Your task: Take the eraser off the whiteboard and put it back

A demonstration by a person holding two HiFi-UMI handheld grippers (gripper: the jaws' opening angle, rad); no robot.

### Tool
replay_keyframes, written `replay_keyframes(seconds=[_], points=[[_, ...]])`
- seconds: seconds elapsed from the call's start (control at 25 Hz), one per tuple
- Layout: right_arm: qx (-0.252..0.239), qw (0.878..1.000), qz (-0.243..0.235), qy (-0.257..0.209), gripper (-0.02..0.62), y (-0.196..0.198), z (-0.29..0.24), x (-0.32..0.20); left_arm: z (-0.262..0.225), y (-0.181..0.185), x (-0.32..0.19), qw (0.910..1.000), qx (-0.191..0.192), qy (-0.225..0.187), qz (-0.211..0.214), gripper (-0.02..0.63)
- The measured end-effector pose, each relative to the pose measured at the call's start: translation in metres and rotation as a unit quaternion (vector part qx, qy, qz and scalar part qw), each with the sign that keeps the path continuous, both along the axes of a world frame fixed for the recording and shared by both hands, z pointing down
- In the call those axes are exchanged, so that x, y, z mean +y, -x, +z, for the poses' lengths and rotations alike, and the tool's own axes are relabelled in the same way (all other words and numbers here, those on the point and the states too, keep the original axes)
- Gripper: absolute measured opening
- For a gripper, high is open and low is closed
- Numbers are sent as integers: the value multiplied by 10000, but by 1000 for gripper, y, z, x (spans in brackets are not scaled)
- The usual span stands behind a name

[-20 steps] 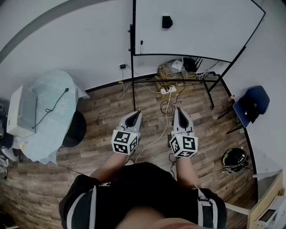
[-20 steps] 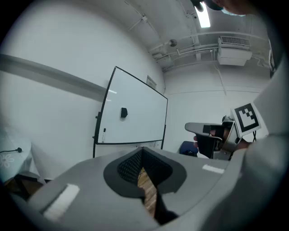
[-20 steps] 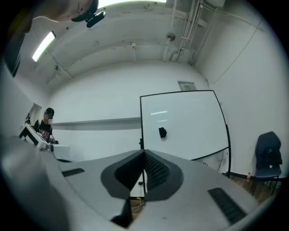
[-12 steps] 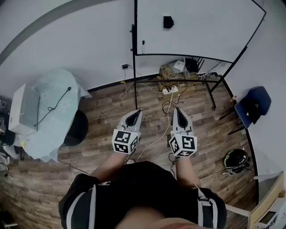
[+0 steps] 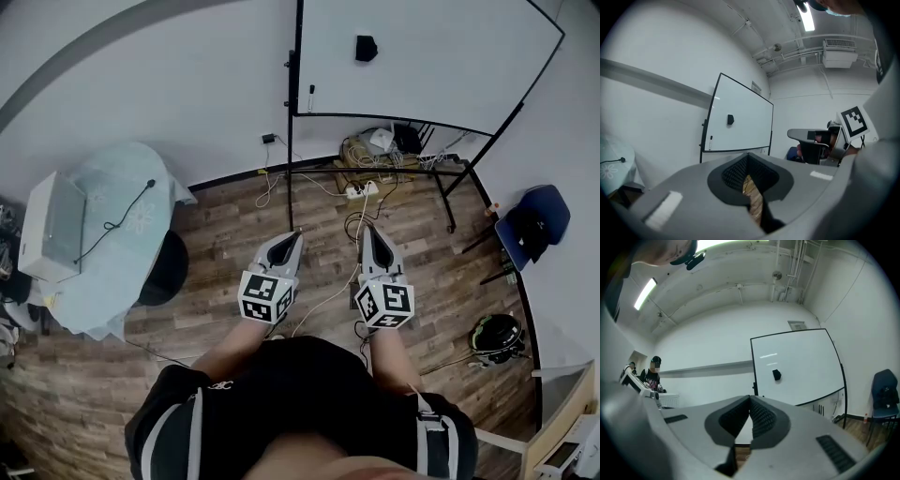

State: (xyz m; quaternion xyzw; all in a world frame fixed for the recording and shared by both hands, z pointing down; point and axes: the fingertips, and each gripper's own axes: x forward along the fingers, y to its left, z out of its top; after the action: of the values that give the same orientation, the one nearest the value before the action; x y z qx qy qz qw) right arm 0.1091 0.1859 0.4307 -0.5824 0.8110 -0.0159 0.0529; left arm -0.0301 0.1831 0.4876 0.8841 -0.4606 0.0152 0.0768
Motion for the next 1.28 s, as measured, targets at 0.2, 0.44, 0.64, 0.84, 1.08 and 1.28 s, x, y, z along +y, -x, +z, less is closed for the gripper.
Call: replay_keyframes(seconds=[0.2, 0.44, 0.64, 0.84, 1.08, 1.28], points=[[132, 9999, 104, -17, 6, 32, 3, -3, 3, 30, -2, 9999, -16, -33, 113, 6], [121, 9993, 340, 56, 6, 59, 8, -7, 10, 63, -9, 9997, -33, 17, 258, 6], [258, 9984, 500, -29, 6, 60, 7, -21, 11, 75, -25, 9996, -14, -21, 292, 6], [298, 9977, 567, -210, 6, 56, 0, -48, 12, 72, -50, 9994, -52, -52, 333, 6], [286, 9978, 570, -189, 6, 44, 5, -104, 16, 67, -97, 9996, -106, -46, 267, 6], [293, 9983, 439, -257, 6, 28, 3, -167, 16, 54, -156, 9999, -50, -83, 83, 6]])
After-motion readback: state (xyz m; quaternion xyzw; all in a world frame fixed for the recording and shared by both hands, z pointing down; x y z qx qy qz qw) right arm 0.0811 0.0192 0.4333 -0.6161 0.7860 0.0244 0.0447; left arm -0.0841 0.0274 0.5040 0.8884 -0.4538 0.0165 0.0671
